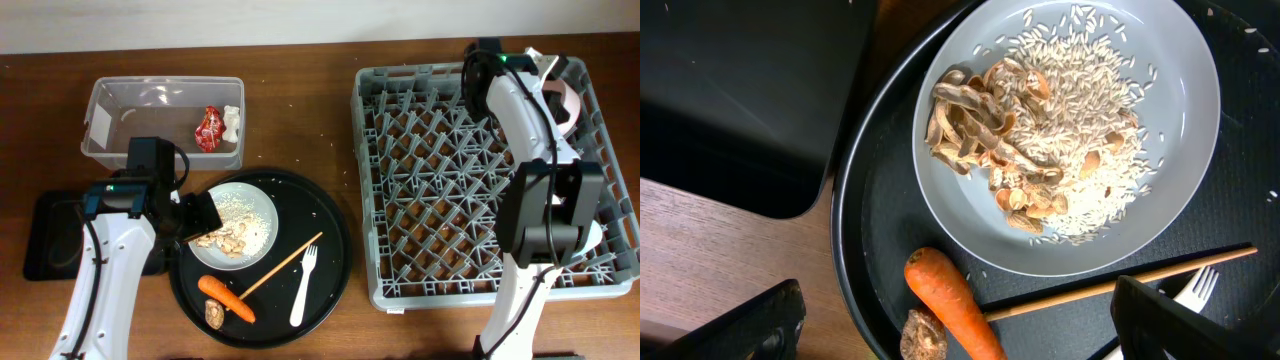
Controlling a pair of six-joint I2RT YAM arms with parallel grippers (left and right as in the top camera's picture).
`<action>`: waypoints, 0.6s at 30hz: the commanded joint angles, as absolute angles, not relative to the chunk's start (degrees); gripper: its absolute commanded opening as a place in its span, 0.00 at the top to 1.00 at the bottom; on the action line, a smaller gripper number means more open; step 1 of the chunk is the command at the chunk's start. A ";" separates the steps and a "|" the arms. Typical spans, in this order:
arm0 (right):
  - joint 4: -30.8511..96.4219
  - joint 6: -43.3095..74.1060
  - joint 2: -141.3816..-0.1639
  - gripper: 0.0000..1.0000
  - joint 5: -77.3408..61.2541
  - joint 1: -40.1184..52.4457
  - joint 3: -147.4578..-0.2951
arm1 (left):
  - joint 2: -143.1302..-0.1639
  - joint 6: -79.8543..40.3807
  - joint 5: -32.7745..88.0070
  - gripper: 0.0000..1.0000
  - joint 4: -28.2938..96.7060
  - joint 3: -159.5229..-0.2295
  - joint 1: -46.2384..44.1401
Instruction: Sort waste into correct bins and load items into the dishwasher rack
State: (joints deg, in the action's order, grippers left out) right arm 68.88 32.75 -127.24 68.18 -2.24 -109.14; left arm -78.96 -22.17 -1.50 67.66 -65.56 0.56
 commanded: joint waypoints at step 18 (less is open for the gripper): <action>70.26 33.74 -126.67 0.96 75.92 -1.28 -110.19 | -79.07 -22.70 -0.86 0.03 66.92 -65.67 0.78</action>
